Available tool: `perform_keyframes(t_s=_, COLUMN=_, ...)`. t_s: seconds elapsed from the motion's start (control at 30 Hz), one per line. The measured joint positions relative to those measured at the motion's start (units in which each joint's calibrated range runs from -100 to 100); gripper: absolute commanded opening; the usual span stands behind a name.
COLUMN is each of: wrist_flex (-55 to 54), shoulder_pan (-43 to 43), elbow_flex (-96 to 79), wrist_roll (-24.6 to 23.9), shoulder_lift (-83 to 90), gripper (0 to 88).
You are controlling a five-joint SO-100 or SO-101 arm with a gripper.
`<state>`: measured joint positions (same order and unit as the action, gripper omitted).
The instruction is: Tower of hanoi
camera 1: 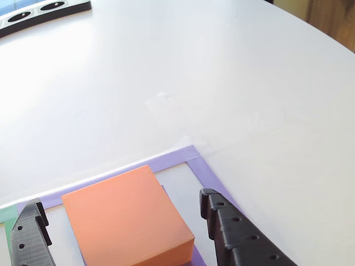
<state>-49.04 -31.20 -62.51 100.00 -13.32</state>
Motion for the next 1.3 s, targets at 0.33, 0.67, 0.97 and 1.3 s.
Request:
perform_keyframes(t_s=0.33, wrist_flex=-0.9, shoulder_pan=0.4, elbow_flex=0.0, wrist_roll=0.0, shoulder_lift=0.0, gripper=26.2)
perform_keyframes(t_s=0.67, wrist_flex=-1.7, shoulder_pan=0.6, elbow_flex=0.0, wrist_roll=0.0, shoulder_lift=0.0, gripper=28.0)
perform_keyframes(t_s=0.97, wrist_flex=-3.0, shoulder_pan=0.8, elbow_flex=-0.8, wrist_roll=0.0, shoulder_lift=-1.5, gripper=30.3)
perform_keyframes(t_s=1.3, wrist_flex=-3.9, shoulder_pan=0.9, elbow_flex=-1.6, wrist_roll=0.0, shoulder_lift=-1.5, gripper=18.4)
